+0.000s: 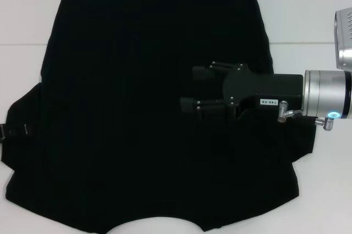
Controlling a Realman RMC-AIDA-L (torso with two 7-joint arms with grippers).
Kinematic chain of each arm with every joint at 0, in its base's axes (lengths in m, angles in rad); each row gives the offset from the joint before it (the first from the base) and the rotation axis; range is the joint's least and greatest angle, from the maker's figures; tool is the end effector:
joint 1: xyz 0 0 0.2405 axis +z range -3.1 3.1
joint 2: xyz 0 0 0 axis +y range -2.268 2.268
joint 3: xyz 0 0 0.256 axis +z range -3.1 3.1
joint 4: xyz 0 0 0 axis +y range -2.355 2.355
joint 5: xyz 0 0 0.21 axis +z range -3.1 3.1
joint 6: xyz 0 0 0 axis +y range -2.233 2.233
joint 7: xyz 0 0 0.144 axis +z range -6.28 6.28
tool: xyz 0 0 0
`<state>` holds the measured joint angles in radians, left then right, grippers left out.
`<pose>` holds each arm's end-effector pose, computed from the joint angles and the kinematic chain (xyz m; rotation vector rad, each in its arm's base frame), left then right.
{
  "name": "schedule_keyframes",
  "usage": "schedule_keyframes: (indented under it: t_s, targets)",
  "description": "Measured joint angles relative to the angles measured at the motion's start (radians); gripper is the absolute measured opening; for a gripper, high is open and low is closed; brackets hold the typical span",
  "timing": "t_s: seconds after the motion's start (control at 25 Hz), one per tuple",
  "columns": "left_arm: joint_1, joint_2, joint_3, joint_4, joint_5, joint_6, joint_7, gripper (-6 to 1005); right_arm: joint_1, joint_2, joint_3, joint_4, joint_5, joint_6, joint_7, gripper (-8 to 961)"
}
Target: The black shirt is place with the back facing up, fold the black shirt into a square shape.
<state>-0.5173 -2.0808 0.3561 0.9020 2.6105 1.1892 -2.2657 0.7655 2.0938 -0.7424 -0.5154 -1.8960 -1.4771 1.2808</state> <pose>-0.3759 0.3412 0.0817 -1.7909 -1.5983 -0.2308 0.1788 0.3765 -0.0305 -2.8005 0.3388 0.8411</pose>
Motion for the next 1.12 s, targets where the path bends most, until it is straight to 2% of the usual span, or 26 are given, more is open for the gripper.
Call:
schedule_keyframes:
  t_s: [0.48,0.84,0.96,1.12]
  targets:
    - [-0.008,-0.001,0.021,0.0,0.002,0.009,0.004,830,-0.003,-0.001,0.003,-0.006,0.0,0.002,0.004,898]
    - [-0.003,-0.001,0.022,0.0,-0.002,-0.033,0.009,823,-0.003,-0.002,0.006,-0.009,0.0,0.002,0.001,897]
    - [-0.002,-0.002,0.023,-0.005,-0.001,-0.038,0.012,618,-0.002,-0.002,0.007,-0.009,0.0,-0.001,0.0,896]
    - [-0.003,-0.002,0.025,-0.017,0.002,-0.047,0.015,420,-0.002,-0.002,0.007,-0.009,0.0,-0.004,0.0,896]
